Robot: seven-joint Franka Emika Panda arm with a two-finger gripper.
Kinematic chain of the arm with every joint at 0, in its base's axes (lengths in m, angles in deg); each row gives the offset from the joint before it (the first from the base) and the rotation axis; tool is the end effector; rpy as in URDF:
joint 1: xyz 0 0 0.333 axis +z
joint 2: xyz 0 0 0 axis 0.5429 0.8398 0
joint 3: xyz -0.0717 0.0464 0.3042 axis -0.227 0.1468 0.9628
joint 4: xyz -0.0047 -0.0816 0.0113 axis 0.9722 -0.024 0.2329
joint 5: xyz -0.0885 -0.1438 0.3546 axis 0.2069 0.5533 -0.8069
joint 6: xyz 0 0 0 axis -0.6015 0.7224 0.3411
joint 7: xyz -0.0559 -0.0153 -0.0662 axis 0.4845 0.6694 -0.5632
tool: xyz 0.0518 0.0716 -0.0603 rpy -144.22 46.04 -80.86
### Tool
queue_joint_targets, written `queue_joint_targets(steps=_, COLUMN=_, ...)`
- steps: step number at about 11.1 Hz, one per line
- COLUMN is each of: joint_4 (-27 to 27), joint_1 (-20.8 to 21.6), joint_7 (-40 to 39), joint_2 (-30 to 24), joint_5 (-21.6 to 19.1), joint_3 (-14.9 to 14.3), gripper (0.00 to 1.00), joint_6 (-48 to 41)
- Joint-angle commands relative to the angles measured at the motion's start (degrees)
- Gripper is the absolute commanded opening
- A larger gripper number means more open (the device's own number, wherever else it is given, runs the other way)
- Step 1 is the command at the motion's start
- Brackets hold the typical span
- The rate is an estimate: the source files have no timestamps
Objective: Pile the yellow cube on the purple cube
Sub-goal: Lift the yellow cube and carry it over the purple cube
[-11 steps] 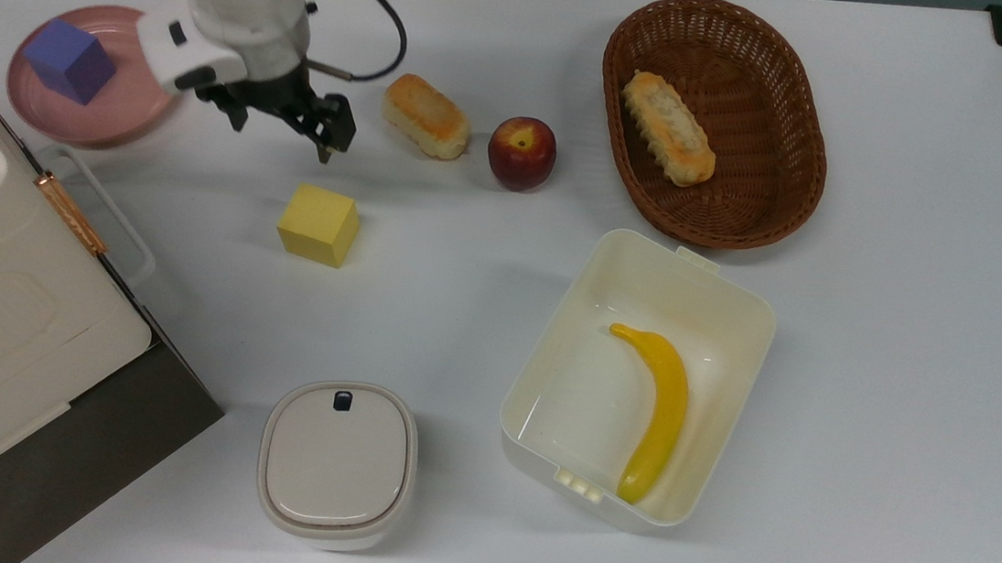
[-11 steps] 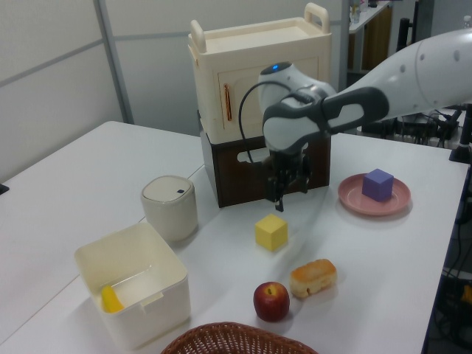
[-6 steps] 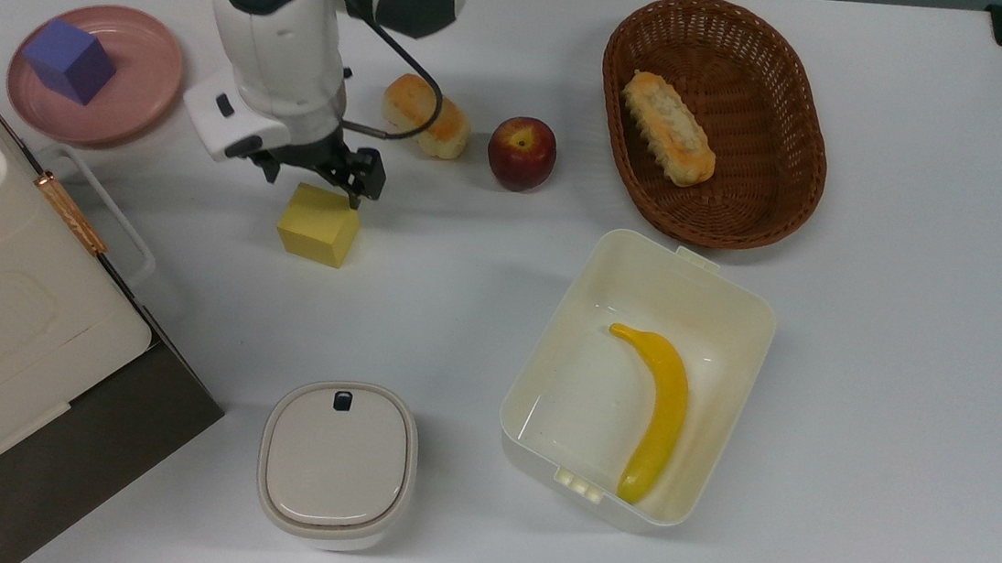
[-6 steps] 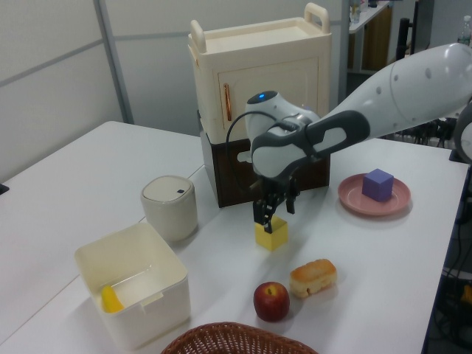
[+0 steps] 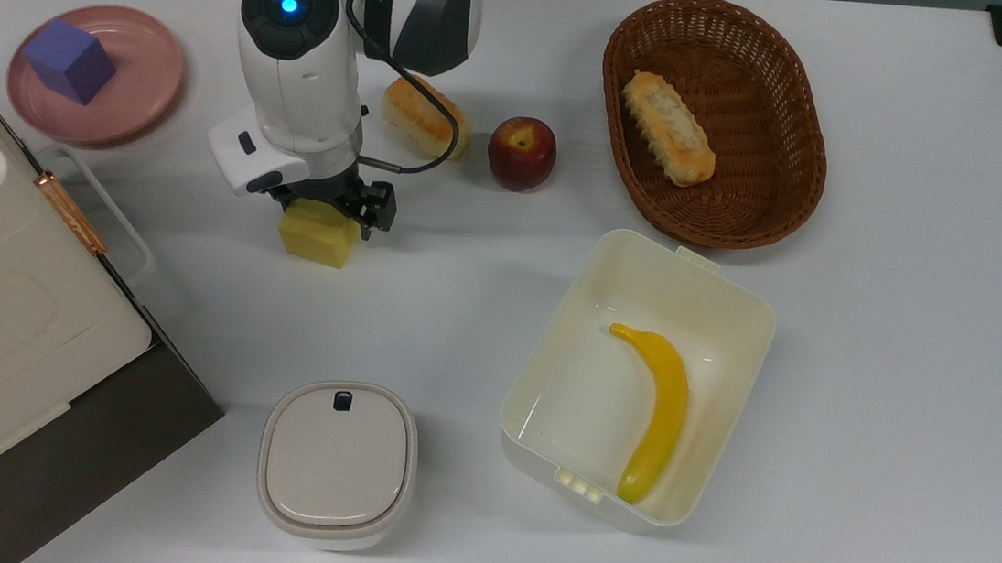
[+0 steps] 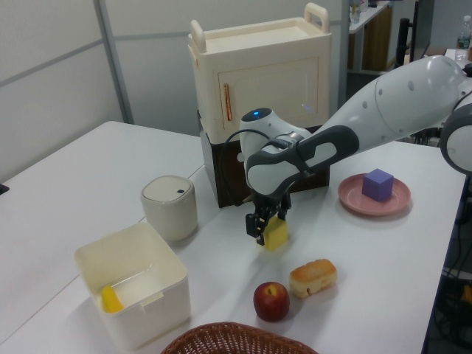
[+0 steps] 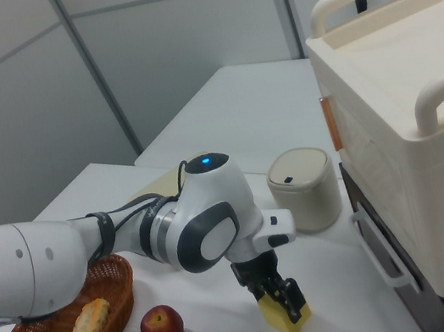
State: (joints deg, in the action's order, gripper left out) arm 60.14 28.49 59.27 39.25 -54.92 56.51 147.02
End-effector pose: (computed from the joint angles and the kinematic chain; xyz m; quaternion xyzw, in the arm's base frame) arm 0.6425 -0.0829 0.3240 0.9951 -0.0918 -0.0097 0.0357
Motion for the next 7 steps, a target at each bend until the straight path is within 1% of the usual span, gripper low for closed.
queue_joint_targets(steps=1, joint_4=0.0, joint_1=0.2, joint_7=3.1, joint_2=0.4, joint_5=-0.1, joint_3=0.1, gripper=0.51, joint_6=3.1)
queue_joint_targets(steps=2, joint_4=0.0, joint_1=0.2, joint_7=2.7, joint_2=0.0, joint_5=0.3, joint_3=0.1, gripper=0.37, joint_6=3.0)
queue_joint_targets(steps=3, joint_4=0.0, joint_1=-0.2, joint_7=2.4, joint_2=-0.9, joint_5=0.5, joint_3=0.1, gripper=0.32, joint_6=2.5)
queue_joint_targets(steps=4, joint_4=0.2, joint_1=-0.4, joint_7=2.1, joint_2=-2.9, joint_5=0.5, joint_3=0.1, gripper=0.32, joint_6=1.8)
queue_joint_targets(steps=7, joint_4=0.5, joint_1=-3.0, joint_7=-3.0, joint_2=-6.8, joint_5=0.7, joint_3=0.1, gripper=0.32, joint_6=-2.9)
